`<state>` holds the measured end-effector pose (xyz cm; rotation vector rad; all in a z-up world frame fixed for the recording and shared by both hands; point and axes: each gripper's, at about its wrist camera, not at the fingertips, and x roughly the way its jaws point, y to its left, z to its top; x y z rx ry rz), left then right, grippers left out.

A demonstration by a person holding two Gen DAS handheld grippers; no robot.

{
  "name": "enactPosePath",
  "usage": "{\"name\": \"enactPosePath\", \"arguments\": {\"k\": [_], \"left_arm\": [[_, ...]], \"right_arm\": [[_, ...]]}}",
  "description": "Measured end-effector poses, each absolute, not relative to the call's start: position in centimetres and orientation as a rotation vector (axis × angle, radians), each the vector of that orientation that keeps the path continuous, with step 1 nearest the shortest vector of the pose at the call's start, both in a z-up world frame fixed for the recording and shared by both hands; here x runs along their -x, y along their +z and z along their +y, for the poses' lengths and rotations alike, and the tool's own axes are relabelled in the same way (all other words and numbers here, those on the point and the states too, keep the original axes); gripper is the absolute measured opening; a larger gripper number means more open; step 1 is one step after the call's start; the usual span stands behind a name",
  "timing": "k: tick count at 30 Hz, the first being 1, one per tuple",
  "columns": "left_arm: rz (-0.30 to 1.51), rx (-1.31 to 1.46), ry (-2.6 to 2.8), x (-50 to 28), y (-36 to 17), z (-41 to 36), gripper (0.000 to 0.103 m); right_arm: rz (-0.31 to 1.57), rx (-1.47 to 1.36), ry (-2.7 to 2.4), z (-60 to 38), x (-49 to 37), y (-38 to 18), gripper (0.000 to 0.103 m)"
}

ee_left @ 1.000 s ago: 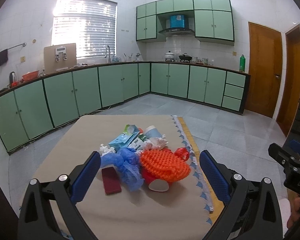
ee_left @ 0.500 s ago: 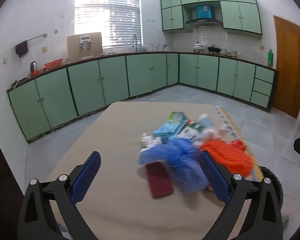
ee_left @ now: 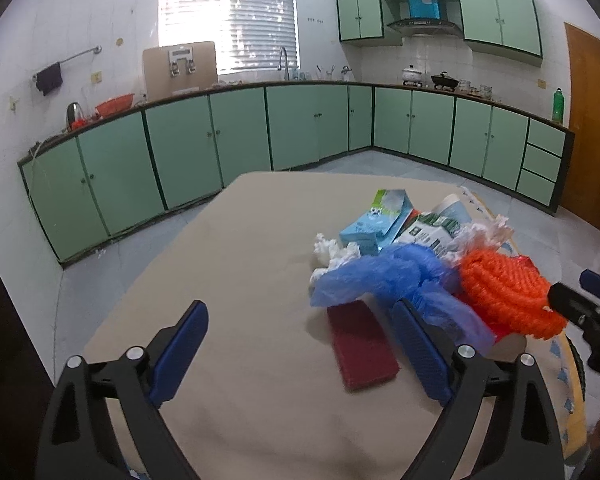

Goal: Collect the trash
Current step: 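Grasp the orange mesh net with the right tool while the left tool approaches the blue bag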

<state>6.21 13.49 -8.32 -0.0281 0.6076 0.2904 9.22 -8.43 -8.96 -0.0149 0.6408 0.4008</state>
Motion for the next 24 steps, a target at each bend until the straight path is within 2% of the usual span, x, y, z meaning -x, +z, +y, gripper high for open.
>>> {"name": "enactPosePath", "arguments": {"k": [5,7,11,18,24], "left_arm": [[0.637,0.032,0.275,-6.5,-9.6,13.5,0.091],[0.645,0.033,0.272,-6.6,-9.9,13.5,0.091],[0.655,0.037,0.272,-6.8,-10.2,13.7,0.091],[0.657,0.037,0.256,-6.9,-9.9,13.3,0.091],[0.644,0.030,0.242,-6.9,-9.1,12.4,0.091]], "right_arm": [[0.689,0.030,0.423,-7.6,-9.9,-10.0,0.086],[0.704,0.033,0.445,-7.5,-10.1,-10.4,0.074],[0.720,0.030,0.485,-7.2,-10.0,-10.6,0.062],[0.680,0.049,0.547,-7.1,-9.2,-9.9,0.020],[0.641,0.029,0.601,-7.7,-8.3,-8.6,0.015]]}}
